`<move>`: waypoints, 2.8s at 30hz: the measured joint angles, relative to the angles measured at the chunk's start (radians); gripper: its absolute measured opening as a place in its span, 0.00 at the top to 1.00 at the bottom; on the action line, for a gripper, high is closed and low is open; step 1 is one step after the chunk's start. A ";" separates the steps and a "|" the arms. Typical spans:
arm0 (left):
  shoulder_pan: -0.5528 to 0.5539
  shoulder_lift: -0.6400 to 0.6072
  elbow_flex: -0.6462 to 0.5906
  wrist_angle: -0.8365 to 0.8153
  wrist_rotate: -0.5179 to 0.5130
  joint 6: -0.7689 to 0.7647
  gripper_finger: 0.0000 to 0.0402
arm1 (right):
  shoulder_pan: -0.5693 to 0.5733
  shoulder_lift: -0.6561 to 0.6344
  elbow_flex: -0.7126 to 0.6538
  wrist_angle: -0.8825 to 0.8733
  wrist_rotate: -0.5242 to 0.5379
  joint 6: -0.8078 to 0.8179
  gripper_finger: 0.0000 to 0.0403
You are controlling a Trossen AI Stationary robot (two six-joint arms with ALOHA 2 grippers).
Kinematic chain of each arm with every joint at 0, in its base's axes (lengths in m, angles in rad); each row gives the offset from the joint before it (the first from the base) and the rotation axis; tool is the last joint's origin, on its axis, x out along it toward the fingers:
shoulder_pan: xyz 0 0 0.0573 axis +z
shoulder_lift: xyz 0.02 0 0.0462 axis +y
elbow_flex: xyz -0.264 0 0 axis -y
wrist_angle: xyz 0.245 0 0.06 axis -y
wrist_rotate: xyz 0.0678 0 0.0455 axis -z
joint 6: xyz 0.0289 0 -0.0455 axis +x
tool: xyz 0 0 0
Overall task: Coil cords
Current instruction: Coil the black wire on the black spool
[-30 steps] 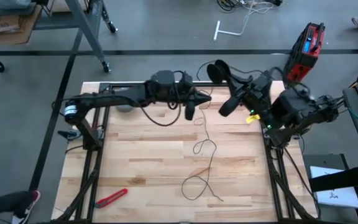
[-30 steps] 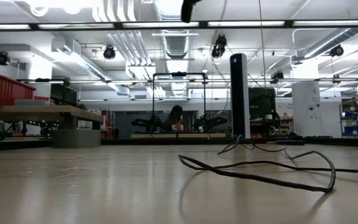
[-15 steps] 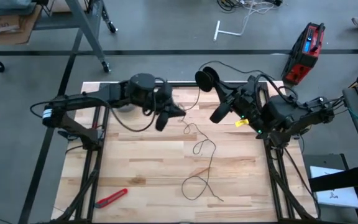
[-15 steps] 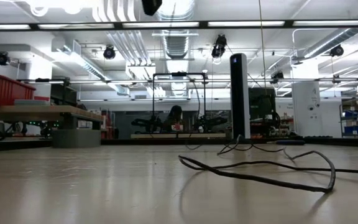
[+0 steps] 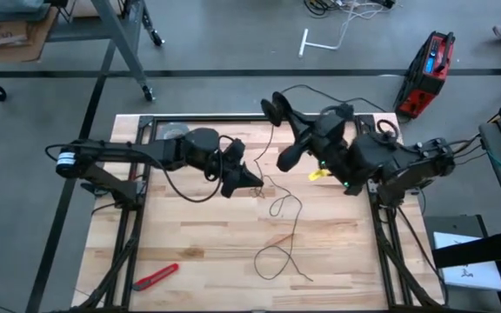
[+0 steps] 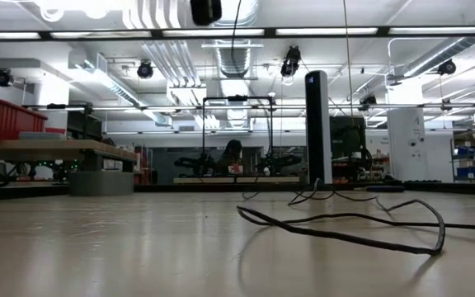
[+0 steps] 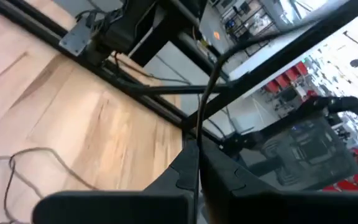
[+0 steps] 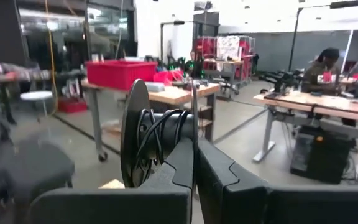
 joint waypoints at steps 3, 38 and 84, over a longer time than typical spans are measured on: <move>0.018 0.048 0.121 -0.078 0.042 0.012 1.00 | -0.002 0.043 0.088 -0.142 -0.001 0.058 1.00; 0.171 0.312 0.935 -0.713 0.150 0.264 1.00 | 0.004 0.073 0.226 -0.605 -0.090 0.353 1.00; 0.142 0.308 0.847 -1.326 -0.435 0.469 0.69 | -0.014 0.037 0.226 -0.701 -0.132 0.455 1.00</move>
